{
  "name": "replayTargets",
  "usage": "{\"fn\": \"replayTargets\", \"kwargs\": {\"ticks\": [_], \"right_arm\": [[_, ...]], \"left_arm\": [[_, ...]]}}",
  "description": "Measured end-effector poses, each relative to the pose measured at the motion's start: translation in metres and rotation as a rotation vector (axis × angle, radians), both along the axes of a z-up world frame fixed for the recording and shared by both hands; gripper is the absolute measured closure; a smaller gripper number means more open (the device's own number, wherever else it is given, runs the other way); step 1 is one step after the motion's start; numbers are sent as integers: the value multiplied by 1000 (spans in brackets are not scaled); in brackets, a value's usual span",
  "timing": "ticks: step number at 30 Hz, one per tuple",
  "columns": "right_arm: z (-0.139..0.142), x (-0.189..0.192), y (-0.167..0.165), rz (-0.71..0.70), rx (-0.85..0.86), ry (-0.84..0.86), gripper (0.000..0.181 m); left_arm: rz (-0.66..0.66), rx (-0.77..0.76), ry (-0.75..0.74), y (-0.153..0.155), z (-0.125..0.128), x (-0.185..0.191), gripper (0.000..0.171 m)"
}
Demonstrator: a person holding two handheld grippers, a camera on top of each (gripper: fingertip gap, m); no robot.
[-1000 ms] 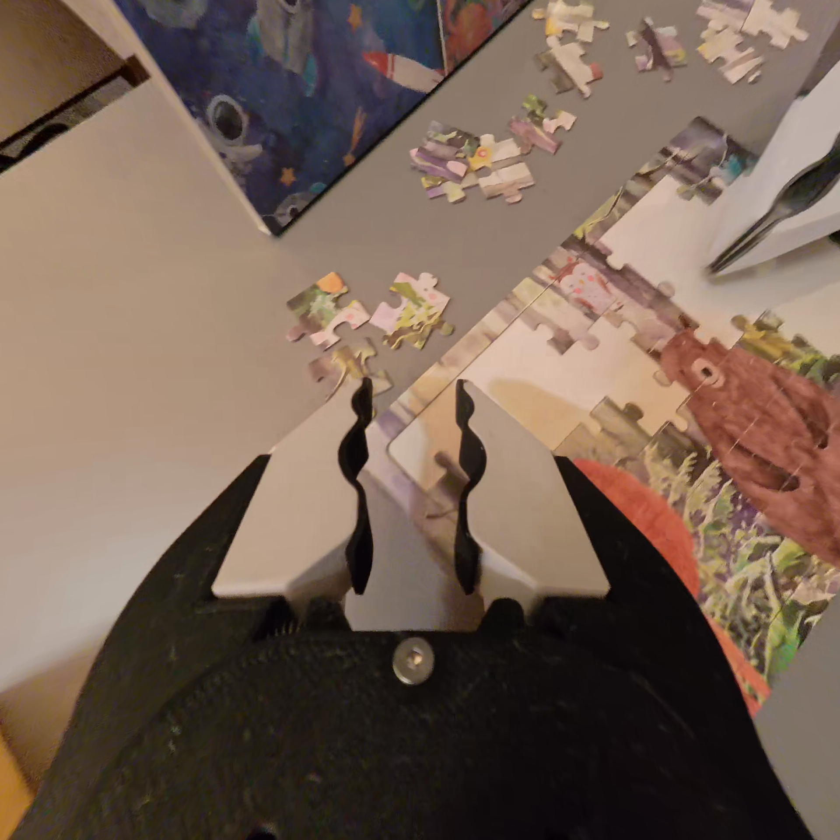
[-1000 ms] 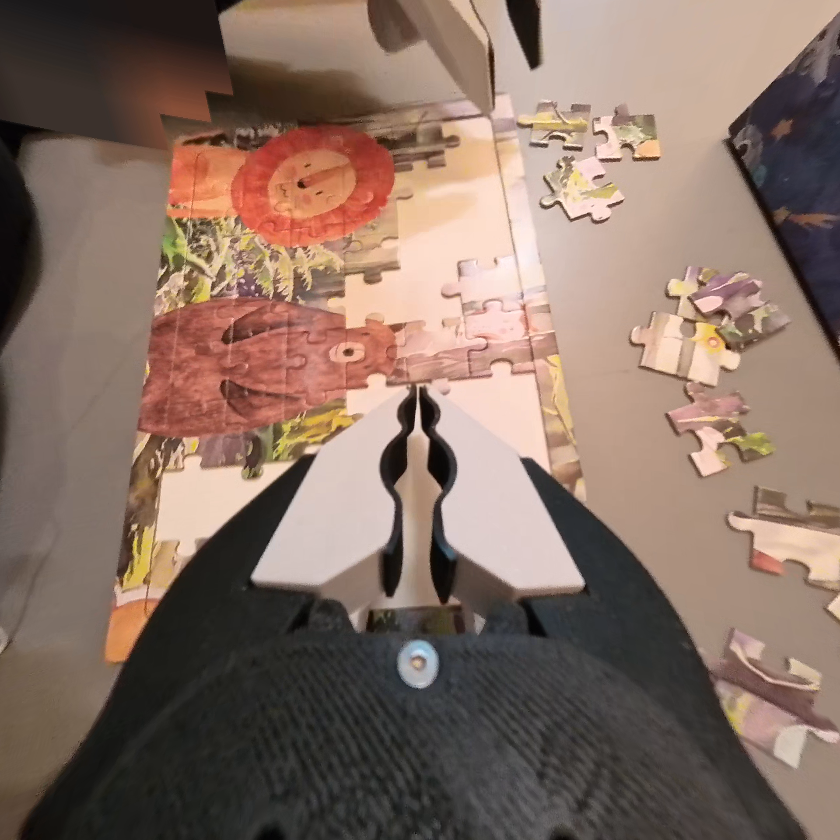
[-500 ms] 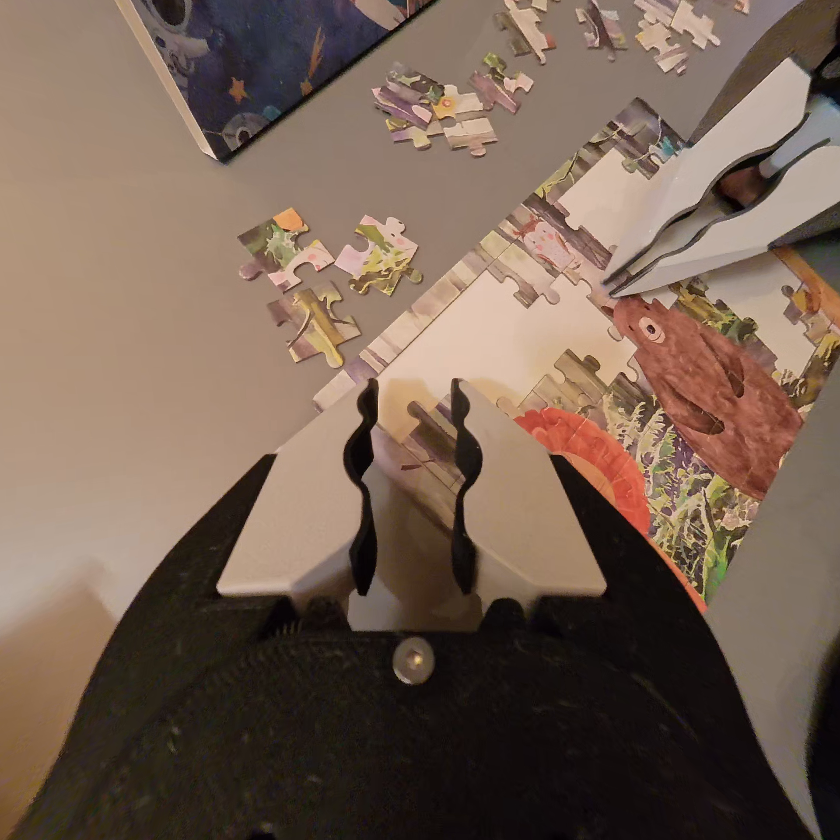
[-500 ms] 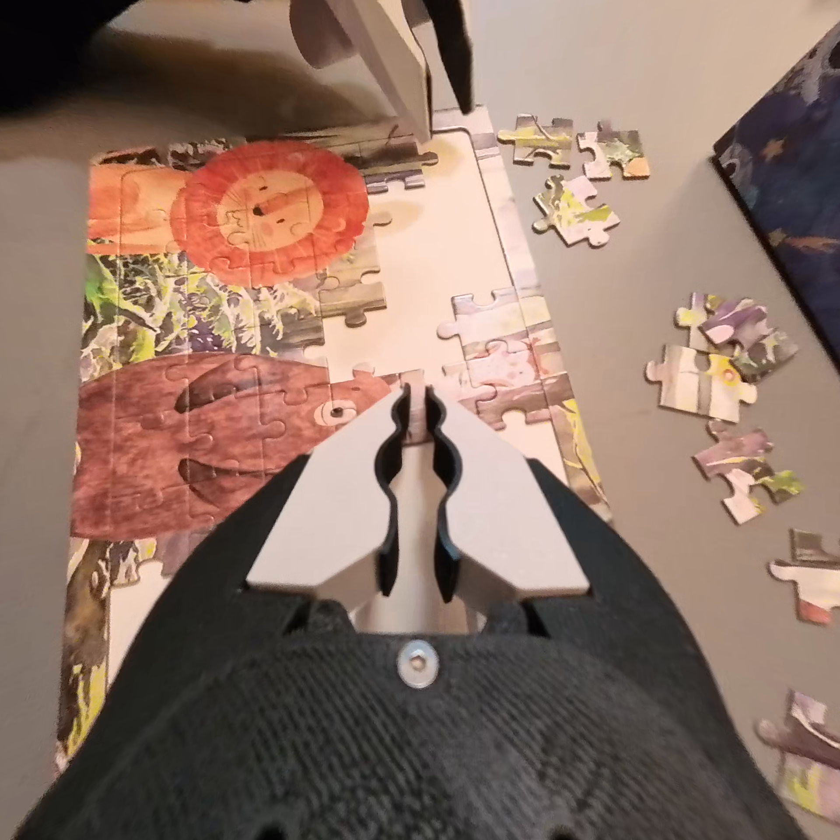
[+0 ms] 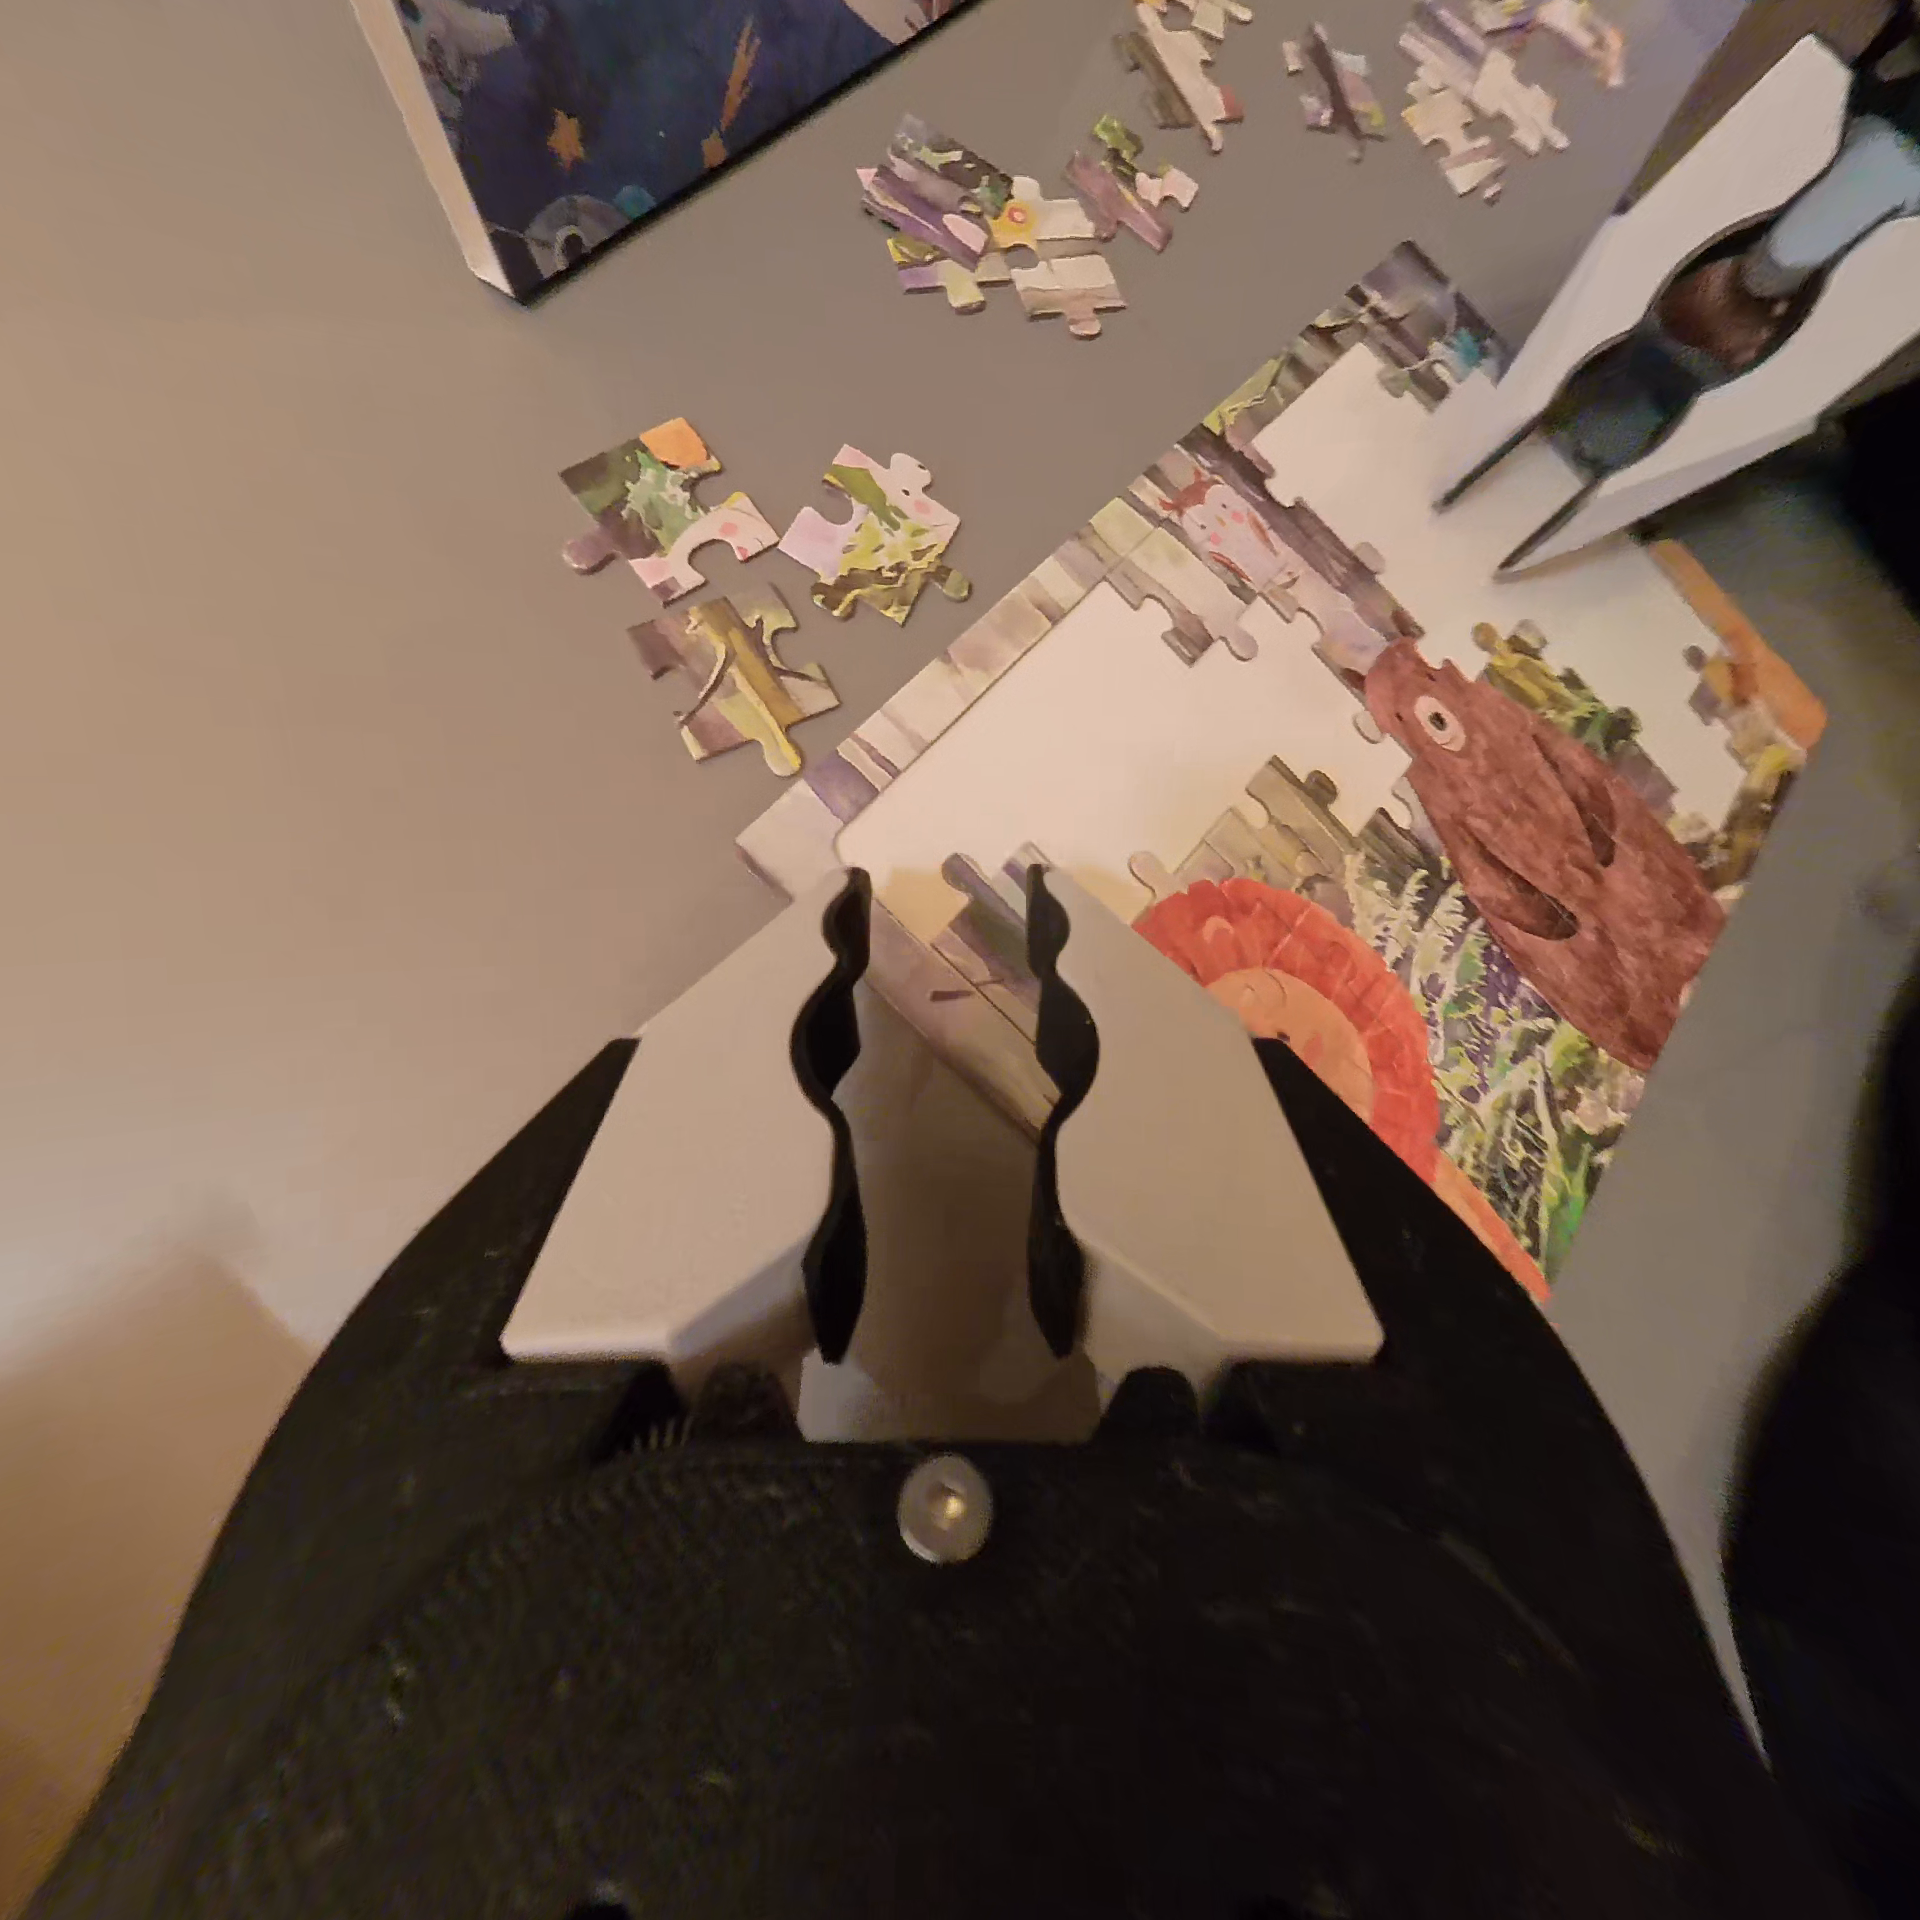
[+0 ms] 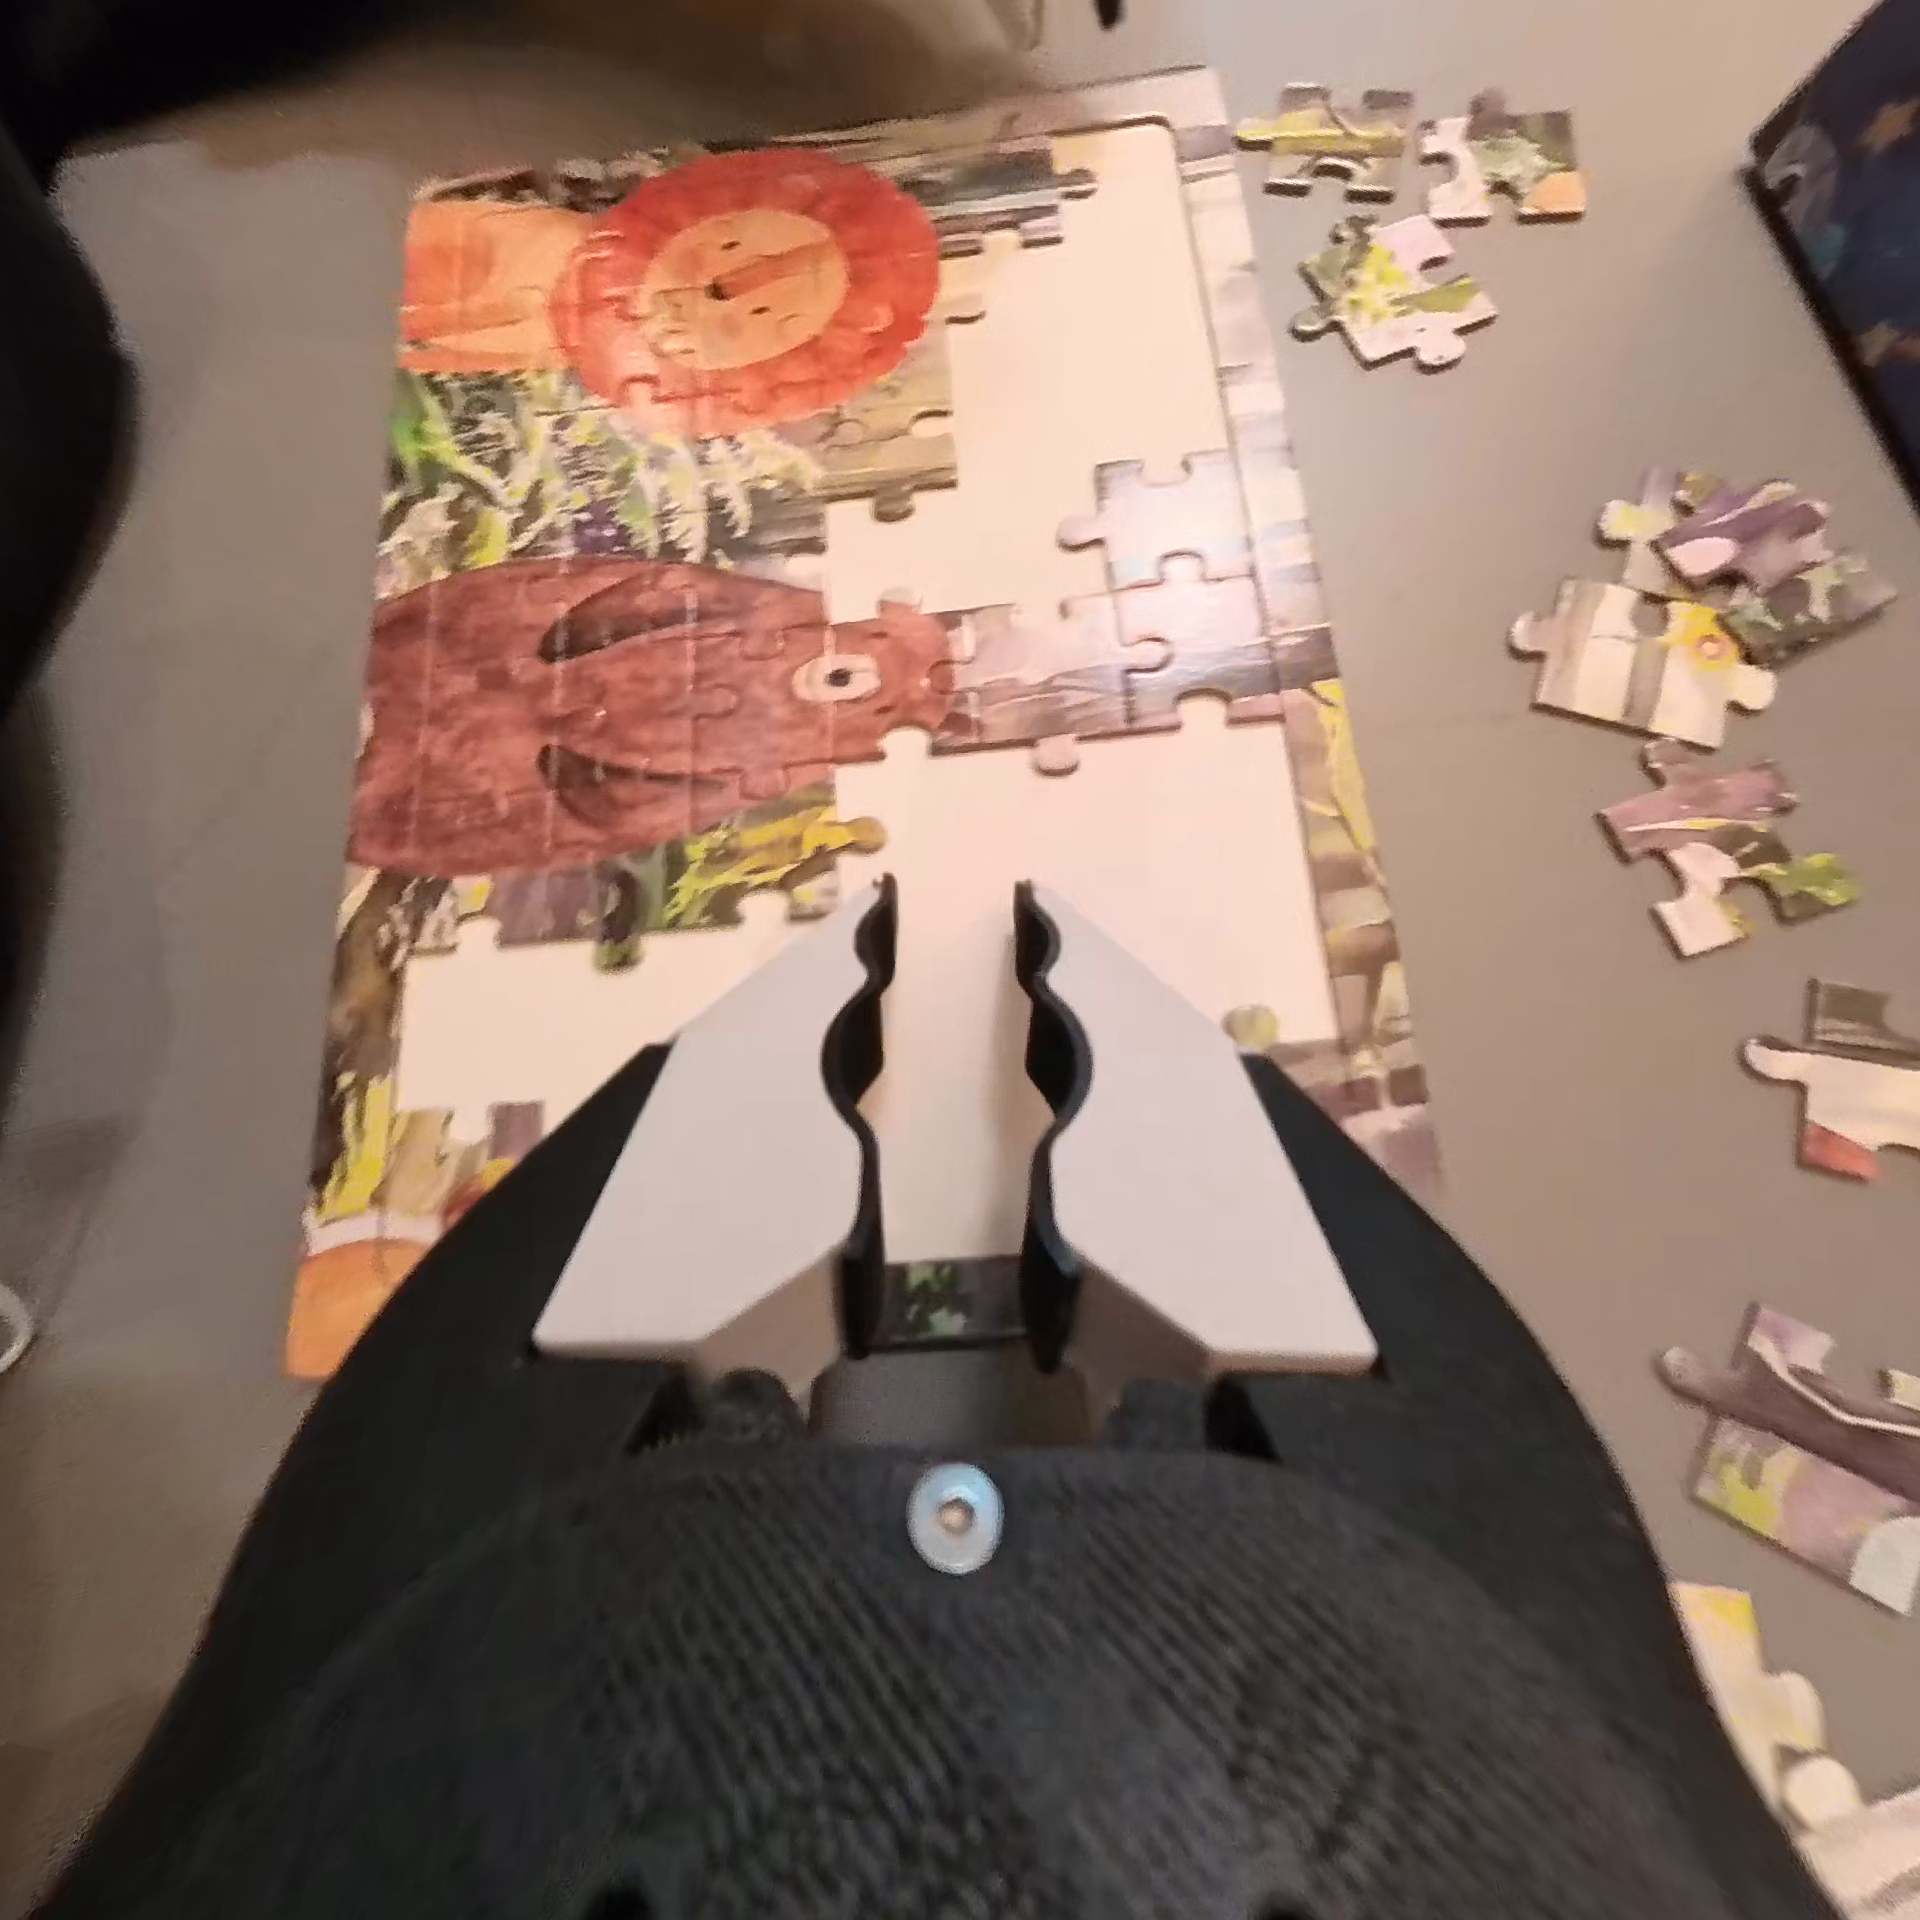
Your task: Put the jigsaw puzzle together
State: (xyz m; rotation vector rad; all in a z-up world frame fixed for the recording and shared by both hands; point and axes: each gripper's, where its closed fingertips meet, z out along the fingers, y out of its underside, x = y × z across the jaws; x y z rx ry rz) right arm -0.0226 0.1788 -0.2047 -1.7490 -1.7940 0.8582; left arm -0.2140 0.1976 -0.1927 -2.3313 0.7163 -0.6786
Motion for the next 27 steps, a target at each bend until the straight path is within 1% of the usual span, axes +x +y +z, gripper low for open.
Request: {"fn": "replayTargets", "kwargs": {"ticks": [3, 4, 5, 6, 7, 10, 12, 13, 15, 16, 27], "right_arm": [[-2, 8, -19, 61, -11, -3, 166], [-5, 11, -26, 78, -9, -10, 167], [-6, 12, -31, 83, -3, -5, 165], [-5, 13, -37, 93, -2, 8, 169], [-5, 13, -42, 105, -7, 14, 171], [-6, 11, -49, 111, 14, 21, 169], [-5, 10, -51, 127, 37, 11, 168], [-5, 8, -53, 136, 42, 13, 167], [-6, 6, -54, 143, 53, 20, 162], [-6, 4, -56, 152, 56, 27, 155], [-7, 2, -55, 150, 79, 24, 158]], "left_arm": [[-61, -40, -23, -13, -3, -4, 154], [-82, -55, -19, -18, -6, -6, 160], [-102, -68, -11, -23, -9, -9, 167], [-119, -72, -2, -28, -10, -12, 171], [-131, -73, 4, -32, -11, -15, 171], [-167, -94, -5, -41, -12, -21, 171], [-197, -133, -3, -49, -17, -22, 171], [-215, -155, 4, -53, -20, -22, 171], [-246, -177, -30, -58, -20, -18, 171], [-256, -189, -44, -60, -19, -16, 171], [-251, -198, -68, -60, -19, -15, 171]]}}
